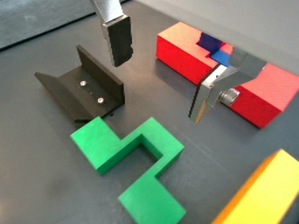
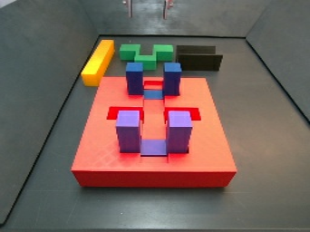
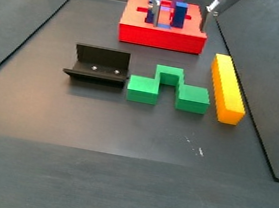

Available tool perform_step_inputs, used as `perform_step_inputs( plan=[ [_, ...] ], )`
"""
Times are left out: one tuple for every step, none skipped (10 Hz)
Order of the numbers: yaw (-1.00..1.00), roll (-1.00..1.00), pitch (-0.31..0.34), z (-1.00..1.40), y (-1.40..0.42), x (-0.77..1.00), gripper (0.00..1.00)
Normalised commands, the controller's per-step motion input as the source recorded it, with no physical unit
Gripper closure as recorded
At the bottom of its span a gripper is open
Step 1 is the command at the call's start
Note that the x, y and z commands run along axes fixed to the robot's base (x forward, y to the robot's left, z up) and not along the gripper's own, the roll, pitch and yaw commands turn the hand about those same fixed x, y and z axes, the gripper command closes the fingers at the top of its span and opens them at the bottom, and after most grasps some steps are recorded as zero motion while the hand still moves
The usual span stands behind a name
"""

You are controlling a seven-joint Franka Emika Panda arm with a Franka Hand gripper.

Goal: Pick up the yellow object. Move up. Move to above the board. Insert the yellow object.
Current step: Pick up the yellow object.

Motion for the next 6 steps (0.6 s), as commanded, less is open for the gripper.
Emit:
perform_step_inputs(
  plan=[
    [0.0, 0.04, 0.0, -0.19, -0.21, 0.03, 0.0],
    [-0.12, 0.08, 0.0, -0.22, -0.15, 0.0, 0.0],
    [-0.26, 0.05, 0.0, -0.25, -0.01, -0.07, 0.0],
    [-0.18, 0.02, 0.0, -0.29, 0.0, -0.15, 0.0],
    [-0.06, 0.05, 0.0, -0.21, 0.0, -0.05, 0.0],
    [0.0, 0.08, 0.0, -0.15, 0.0, -0.11, 0.0]
  ],
)
